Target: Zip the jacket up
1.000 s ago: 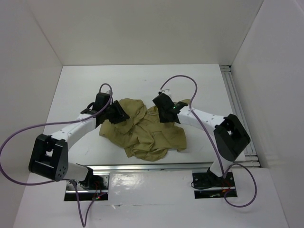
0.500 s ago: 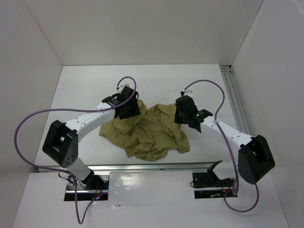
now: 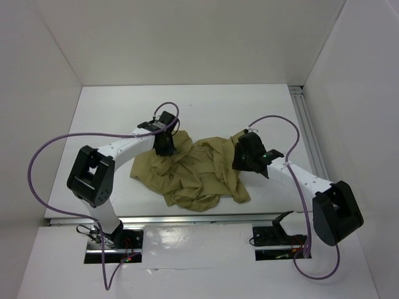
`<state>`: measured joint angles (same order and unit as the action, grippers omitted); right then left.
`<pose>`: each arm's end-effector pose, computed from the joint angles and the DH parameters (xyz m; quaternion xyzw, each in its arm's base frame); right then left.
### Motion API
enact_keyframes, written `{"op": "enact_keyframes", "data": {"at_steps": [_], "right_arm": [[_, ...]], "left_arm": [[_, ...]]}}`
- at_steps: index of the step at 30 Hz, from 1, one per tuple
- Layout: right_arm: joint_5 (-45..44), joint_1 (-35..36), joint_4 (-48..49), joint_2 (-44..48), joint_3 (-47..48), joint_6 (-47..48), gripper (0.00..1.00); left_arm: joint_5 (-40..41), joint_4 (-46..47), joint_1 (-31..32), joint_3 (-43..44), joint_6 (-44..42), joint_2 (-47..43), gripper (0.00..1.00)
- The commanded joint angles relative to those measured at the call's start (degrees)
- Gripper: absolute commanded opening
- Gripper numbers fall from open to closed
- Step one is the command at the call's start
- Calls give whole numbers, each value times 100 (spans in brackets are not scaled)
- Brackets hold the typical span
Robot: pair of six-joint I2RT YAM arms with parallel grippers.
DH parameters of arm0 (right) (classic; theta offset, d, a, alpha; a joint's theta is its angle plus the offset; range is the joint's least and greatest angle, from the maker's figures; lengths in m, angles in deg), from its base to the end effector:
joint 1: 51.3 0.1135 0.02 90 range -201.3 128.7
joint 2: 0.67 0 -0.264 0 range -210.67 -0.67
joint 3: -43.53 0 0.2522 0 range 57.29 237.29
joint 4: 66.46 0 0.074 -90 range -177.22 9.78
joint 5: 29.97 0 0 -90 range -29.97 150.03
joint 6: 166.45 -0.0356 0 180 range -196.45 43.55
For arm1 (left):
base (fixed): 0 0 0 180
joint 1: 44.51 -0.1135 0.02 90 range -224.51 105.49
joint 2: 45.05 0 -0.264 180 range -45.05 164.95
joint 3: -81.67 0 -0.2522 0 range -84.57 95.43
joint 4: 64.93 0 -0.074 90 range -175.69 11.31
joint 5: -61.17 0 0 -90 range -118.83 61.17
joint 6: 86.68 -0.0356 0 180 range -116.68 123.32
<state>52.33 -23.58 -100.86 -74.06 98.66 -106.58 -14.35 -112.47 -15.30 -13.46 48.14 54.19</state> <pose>0.2238 0.1122 0.2006 0.0414 0.9446 0.0988 0.3103 0.3166 -0.1668 0.2158 -0.1610 0.9493 -0.0473 0.2658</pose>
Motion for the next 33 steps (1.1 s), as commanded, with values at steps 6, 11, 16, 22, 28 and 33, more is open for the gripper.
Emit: {"op": "enact_keyframes", "data": {"at_steps": [6,11,16,22,28,33], "right_arm": [[-64,-57,-230,272,1135,411,55],[-65,-57,-89,-464,1777,622,60],[-117,48,-142,-1746,2525,920,64],[-829,101,-265,-2619,2938,921,59],[-1145,101,-379,-2576,2939,658,21],[-1146,154,-257,-1900,2939,658,0]], "left_arm": [[-1421,888,-732,-641,-228,-844,0],[-1940,1654,-1013,-1336,-44,-1670,0],[-2265,2085,-1198,-1679,-43,-2040,0],[-2590,2253,-1339,-1663,62,-1979,0],[-2643,2253,-1392,-1556,62,-1865,0],[-3065,2736,-1392,-1618,343,-1698,0]]}}
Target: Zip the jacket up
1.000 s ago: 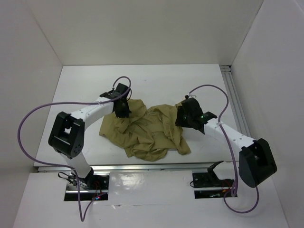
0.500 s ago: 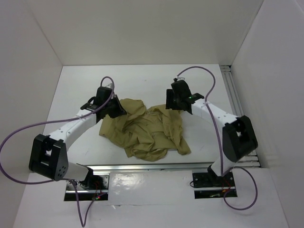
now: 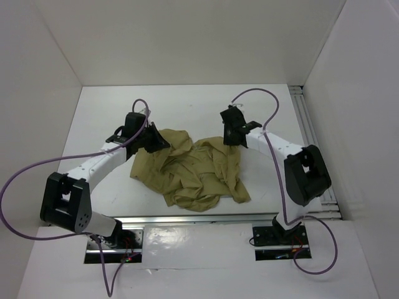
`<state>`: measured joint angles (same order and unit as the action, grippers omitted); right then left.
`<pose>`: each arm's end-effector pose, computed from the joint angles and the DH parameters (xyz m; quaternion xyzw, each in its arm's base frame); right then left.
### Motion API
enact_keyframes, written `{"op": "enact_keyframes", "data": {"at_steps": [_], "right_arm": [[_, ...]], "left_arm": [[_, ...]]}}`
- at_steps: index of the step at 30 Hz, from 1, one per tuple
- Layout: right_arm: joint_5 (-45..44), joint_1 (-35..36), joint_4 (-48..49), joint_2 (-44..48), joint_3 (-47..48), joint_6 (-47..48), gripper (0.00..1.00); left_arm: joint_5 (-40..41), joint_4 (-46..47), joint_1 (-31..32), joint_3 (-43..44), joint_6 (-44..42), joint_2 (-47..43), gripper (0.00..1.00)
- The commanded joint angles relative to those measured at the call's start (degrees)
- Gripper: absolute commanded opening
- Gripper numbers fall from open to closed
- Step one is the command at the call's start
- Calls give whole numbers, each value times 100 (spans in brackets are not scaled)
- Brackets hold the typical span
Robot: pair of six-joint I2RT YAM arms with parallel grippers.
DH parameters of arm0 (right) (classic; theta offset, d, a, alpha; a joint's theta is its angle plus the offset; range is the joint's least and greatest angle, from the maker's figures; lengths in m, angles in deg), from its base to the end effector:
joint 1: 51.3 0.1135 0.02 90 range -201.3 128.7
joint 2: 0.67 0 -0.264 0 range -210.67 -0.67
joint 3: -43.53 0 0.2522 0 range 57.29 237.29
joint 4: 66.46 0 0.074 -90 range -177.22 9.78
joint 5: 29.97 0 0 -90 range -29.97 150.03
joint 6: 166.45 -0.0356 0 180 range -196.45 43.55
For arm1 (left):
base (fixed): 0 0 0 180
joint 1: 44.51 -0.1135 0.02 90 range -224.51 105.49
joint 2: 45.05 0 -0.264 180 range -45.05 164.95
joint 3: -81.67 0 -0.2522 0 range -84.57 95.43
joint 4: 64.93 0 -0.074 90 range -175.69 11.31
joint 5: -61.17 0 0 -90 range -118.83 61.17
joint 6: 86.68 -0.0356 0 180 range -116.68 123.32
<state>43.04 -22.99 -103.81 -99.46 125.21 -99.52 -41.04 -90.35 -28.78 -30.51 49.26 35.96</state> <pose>0.3256 0.1636 0.2123 0.0020 0.9429 0.0041 0.3330 0.2957 -0.0911 0.2488 -0.1890 0.8771 -0.3033 0.3211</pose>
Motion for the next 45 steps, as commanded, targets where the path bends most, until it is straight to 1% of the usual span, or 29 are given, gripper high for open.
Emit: {"op": "enact_keyframes", "data": {"at_steps": [1,6,7,9,11,12,14,15,16,17,18,20,23,26,27,28,29,30,31,32,33,36,38,39,40,42,43,44,45], "right_arm": [[-217,95,39,745,283,-48,0],[-77,402,-128,1378,477,21,0],[28,472,-128,1501,407,22,0],[248,613,13,1878,100,83,0],[589,859,188,2203,-312,83,5],[749,860,284,2205,-515,83,5],[1248,1096,573,2451,-936,83,12],[1399,1167,662,2451,-1347,83,17],[1496,1289,663,2504,-1517,22,29],[1610,1290,663,2443,-1640,22,31],[1803,1351,663,2390,-1729,22,31],[1805,1352,523,2303,-1791,22,31],[1551,1352,216,2302,-1555,259,30],[1208,1352,162,2198,-1124,470,31],[1094,1352,162,2101,-984,531,36],[902,1352,75,1961,-835,532,45],[821,1352,74,1785,-485,532,63],[820,1352,-4,1392,-316,532,68],[594,1352,-101,1171,-149,453,71],[531,1352,-154,951,174,383,71],[470,1352,-154,548,291,382,71],[407,1352,12,-94,503,321,71],[250,1352,65,-368,669,321,69],[136,1352,66,-613,731,321,67],[13,1352,-4,-720,792,242,62],[-111,1352,-84,-844,863,242,57],[-111,1352,-84,-844,863,189,49],[-198,1352,-84,-766,776,119,31],[-269,1404,-84,-530,697,119,22]], "left_arm": [[-527,611,-43,87,232,177,0],[-932,1182,-96,254,574,354,0],[-1072,1697,-96,254,627,293,0],[-1389,2148,-96,-18,776,214,0],[-1442,2465,-96,-289,829,82,0],[-1390,2536,-96,-413,830,20,0],[-1311,2668,-158,-859,899,-198,0],[-1250,2747,-218,-1010,900,-261,0],[-1249,2748,-297,-1134,970,-261,0],[-1249,2748,-298,-1231,970,-331,0],[-1249,2687,-368,-1371,970,-332,0],[-1118,2441,-421,-1450,970,-437,0],[-810,2003,-473,-1451,970,-560,0],[-687,1843,-474,-1311,909,-560,0],[-687,1773,-474,-1311,909,-560,0],[-687,1773,-474,-1250,909,-560,0],[-687,1773,-474,-1249,909,-560,0],[-687,1720,-526,-1197,909,-560,0],[-687,1720,-527,-1196,909,-508,0],[-687,1720,-527,-1144,909,-508,0],[-687,1668,-527,-1144,909,-508,0],[-687,1606,-527,-1144,970,-455,0],[-687,1606,-579,-1144,970,-403,0],[-687,1606,-579,-1144,970,-402,0],[-687,1606,-579,-1144,970,-402,0],[-687,1606,-579,-1144,970,-402,0],[-687,1606,-579,-1144,970,-350,0],[-687,1606,-632,-1091,970,-349,0],[-687,1553,-632,-1091,970,-349,0]]}}
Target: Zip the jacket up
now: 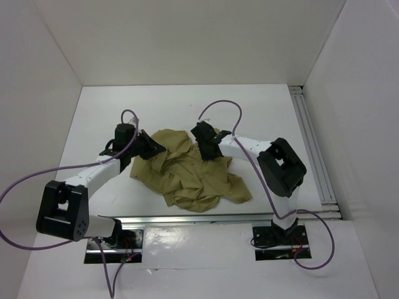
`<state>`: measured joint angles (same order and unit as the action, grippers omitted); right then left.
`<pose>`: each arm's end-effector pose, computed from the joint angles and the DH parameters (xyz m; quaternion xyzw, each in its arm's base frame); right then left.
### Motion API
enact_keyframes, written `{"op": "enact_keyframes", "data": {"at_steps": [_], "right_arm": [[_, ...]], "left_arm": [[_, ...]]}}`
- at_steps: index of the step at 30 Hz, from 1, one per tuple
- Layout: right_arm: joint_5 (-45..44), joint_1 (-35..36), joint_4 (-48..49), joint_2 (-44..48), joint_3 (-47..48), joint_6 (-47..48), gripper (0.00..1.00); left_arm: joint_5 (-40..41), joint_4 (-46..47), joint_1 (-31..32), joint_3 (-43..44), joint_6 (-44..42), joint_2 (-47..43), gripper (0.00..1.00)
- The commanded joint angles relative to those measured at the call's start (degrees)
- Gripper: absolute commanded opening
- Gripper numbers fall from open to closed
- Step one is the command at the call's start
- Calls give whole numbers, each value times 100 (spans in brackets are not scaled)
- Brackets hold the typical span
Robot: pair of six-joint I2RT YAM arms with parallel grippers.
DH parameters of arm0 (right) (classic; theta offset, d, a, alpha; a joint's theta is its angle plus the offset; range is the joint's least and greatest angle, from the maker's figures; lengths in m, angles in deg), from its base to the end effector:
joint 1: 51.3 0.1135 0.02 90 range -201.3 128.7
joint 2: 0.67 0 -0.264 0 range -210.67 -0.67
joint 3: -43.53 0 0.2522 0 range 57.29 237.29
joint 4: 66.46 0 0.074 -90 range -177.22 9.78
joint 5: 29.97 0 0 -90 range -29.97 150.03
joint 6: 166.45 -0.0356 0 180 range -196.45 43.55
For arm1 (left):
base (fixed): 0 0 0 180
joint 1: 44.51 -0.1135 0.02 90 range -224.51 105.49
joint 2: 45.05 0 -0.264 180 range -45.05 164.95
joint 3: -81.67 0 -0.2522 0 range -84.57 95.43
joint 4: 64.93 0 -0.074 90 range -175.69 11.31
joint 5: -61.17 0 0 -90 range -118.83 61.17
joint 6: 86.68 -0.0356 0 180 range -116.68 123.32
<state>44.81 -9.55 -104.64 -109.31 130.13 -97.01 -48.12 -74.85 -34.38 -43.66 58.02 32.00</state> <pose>0.2987 0.2540 0.1750 -0.1427 0.9478 0.0222 0.2842 0.2785 -0.0617 0.2173 -0.2526 0.8297 -0.3789 0.3229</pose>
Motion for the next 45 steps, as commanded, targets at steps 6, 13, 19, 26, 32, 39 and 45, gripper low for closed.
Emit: {"op": "enact_keyframes", "data": {"at_steps": [6,13,19,26,32,39,45], "right_arm": [[-394,324,-1,1827,-969,-492,8],[-25,1062,183,3884,-3043,-1116,6],[39,1203,-79,4026,-3286,-1311,68],[-569,1090,218,3755,-2128,-556,44],[-947,562,-45,1919,-781,-739,56],[-413,-10,140,512,177,-801,65],[-227,-133,219,-52,363,-853,44]], "left_arm": [[-92,108,-73,400,94,239,0],[-215,232,-257,760,94,503,0],[-461,284,-319,814,94,565,0],[-514,223,-319,709,41,565,0],[-567,223,-319,656,41,565,0],[-620,223,-319,656,41,618,0],[-673,284,-319,708,41,749,0]]}}
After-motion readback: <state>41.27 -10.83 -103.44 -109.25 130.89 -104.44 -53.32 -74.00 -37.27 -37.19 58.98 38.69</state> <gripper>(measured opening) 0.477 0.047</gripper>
